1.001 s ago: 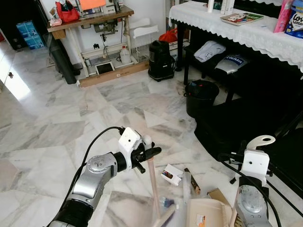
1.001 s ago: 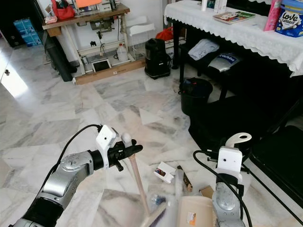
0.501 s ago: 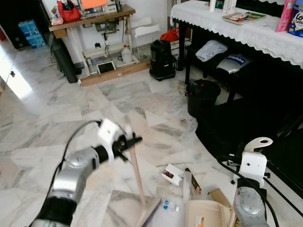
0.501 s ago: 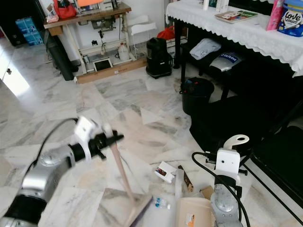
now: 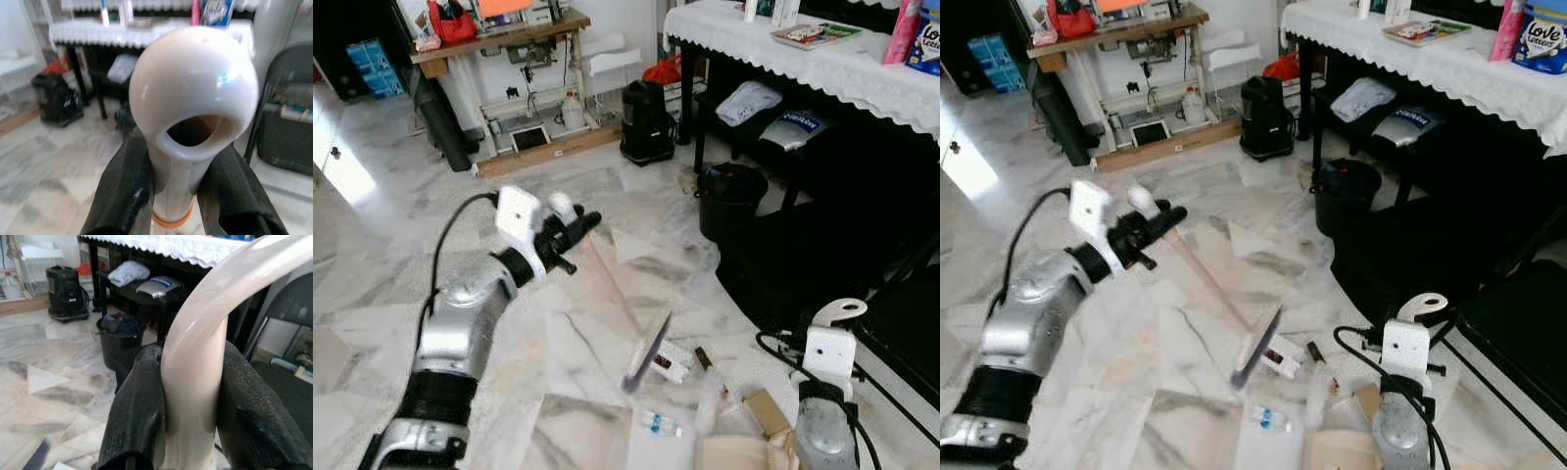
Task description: Sweep floor
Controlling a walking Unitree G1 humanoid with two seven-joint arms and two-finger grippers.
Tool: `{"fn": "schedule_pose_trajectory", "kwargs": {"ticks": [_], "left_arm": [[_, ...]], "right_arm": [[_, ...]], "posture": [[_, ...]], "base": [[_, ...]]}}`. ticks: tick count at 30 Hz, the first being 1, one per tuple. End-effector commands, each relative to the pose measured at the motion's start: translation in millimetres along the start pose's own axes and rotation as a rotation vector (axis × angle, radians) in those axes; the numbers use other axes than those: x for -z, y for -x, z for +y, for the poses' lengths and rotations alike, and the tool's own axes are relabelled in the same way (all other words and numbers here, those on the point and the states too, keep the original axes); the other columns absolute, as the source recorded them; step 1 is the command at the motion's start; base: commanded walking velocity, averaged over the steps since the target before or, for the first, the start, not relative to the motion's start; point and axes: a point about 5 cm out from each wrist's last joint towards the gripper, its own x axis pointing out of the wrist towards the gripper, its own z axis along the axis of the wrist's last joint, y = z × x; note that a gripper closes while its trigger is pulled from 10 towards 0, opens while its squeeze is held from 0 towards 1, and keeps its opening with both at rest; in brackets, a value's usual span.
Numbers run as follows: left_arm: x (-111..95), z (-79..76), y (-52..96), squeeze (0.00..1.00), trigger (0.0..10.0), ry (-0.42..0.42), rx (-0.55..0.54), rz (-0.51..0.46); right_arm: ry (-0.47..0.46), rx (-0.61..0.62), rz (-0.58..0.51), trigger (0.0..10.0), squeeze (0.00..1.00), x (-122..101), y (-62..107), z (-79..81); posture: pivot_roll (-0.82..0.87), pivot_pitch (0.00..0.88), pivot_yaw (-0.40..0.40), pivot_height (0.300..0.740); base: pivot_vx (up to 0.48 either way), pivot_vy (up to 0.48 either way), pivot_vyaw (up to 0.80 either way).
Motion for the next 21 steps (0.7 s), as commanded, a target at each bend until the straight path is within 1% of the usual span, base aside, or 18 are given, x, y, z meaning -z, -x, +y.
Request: {"fn": "schedule_pose_trajectory", "kwargs": {"ticks": [1, 3, 4, 5, 8, 13, 19, 21], "left_arm": [[6, 2.2, -2.1, 0.00, 10.0, -0.039, -0.032, 0.012], [13, 2.0, -3.1, 0.00, 10.0, -0.041, -0.053, 0.031], [13, 2.0, -3.1, 0.00, 10.0, -0.041, -0.053, 0.031], [18, 1.1, -4.4, 0.00, 10.0, -0.023, -0.056, 0.039], [31, -4.0, -6.3, 0.00, 10.0, -0.037, -0.021, 0.087], [38, -8.2, -8.5, 0.00, 10.0, -0.026, 0.002, 0.108], [48, -21.6, -7.7, 0.00, 10.0, -0.015, 0.107, 0.144], [49, -22.7, -7.7, 0.00, 10.0, -0.015, 0.114, 0.146]], "right_arm": [[-0.009, -0.007, -0.033, 10.0, 0.00, -6, -2.3, 5.4], [-0.009, -0.002, -0.032, 10.0, 0.00, -5, -1.7, 4.0], [-0.009, -0.002, -0.032, 10.0, 0.00, -5, -1.7, 4.0], [-0.007, 0.002, -0.029, 10.0, 0.00, -3, -1.1, 2.8], [-0.001, 0.007, -0.023, 10.0, 0.00, -1, -0.3, 0.6], [0.002, 0.015, -0.021, 10.0, 0.00, 1, -0.3, -1.1], [0.002, 0.015, -0.026, 10.0, 0.00, -1, -3.6, 1.2], [0.002, 0.014, -0.028, 10.0, 0.00, -1, -4.2, 1.6]], "posture": [[0.00, 0.000, 0.117, 0.740], [0.00, 0.000, 0.117, 0.740], [0.00, 0.000, 0.117, 0.740], [0.00, 0.000, 0.118, 0.740], [-0.01, 0.000, 0.119, 0.740], [-0.01, 0.000, 0.121, 0.740], [0.00, 0.005, 0.124, 0.740], [0.01, 0.006, 0.124, 0.740]], "base": [[0.000, 0.000, 0.00], [0.000, 0.000, 0.00], [0.000, 0.000, 0.00], [0.000, 0.000, 0.00], [0.000, 0.000, 0.00], [0.000, 0.000, 0.00], [0.000, 0.000, 0.00], [0.000, 0.000, 0.00]]}}
